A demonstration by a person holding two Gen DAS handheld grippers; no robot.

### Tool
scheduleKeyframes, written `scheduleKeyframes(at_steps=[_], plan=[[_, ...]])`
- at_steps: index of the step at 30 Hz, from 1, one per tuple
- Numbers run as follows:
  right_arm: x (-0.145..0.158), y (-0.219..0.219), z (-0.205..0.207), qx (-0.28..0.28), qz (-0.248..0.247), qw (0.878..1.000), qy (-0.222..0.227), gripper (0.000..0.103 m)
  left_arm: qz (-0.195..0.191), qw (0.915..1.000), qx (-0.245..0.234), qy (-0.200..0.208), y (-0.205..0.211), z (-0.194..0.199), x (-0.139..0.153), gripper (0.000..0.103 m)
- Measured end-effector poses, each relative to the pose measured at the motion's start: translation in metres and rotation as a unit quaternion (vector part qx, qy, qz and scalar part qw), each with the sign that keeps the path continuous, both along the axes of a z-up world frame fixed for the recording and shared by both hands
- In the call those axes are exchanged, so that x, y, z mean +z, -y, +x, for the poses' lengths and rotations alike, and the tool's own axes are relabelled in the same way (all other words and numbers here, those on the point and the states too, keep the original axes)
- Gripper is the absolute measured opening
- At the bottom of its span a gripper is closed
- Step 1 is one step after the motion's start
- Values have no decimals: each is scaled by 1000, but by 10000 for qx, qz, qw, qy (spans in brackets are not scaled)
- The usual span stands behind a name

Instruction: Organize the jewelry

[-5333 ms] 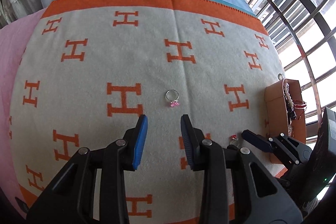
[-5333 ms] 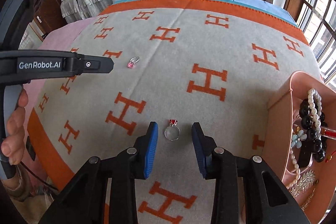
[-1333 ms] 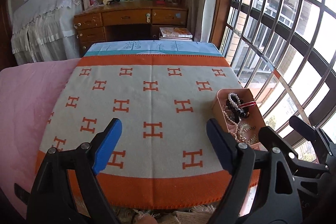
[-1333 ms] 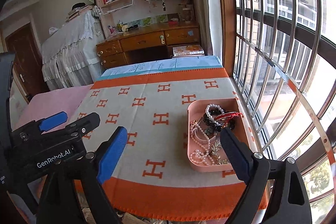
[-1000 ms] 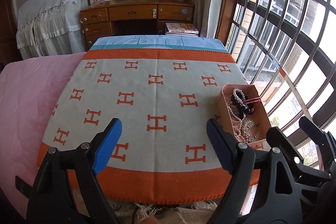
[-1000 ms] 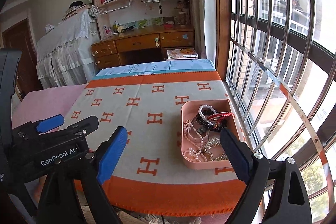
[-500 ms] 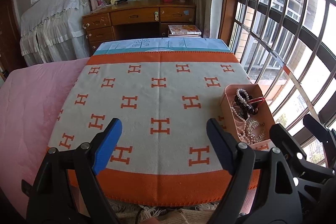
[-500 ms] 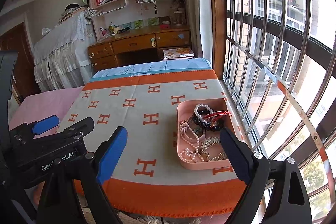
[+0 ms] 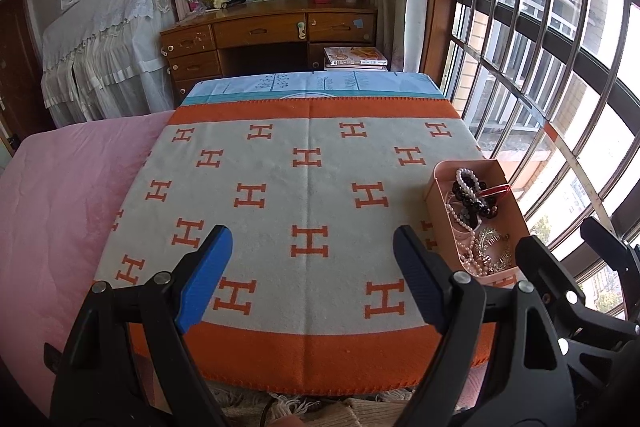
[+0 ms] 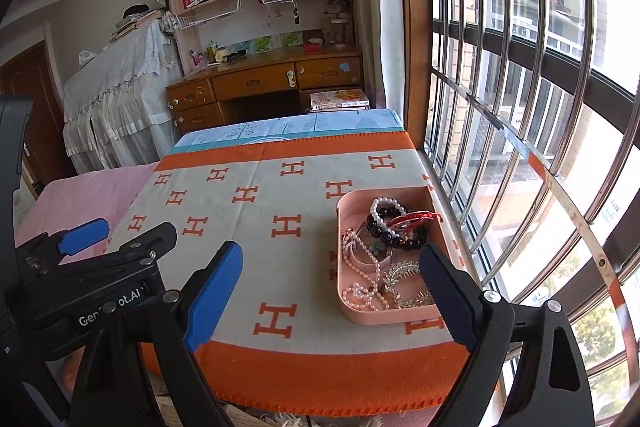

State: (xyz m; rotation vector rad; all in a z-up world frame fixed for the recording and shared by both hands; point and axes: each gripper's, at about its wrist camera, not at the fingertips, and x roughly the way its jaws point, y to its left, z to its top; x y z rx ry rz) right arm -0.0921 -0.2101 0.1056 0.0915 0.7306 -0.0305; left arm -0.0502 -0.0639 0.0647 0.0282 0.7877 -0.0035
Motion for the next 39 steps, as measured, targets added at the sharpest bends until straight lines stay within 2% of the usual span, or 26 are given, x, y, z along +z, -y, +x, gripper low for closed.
scheduleKeyframes(at_steps=[17, 39], plan=[[-12, 9, 7, -3, 8, 9999, -135, 91, 12, 9999, -22, -168, -9, 5, -10, 81], [-14, 6, 10, 8, 10, 9998, -179, 91, 67, 9998, -36, -173, -10, 10, -14, 81]])
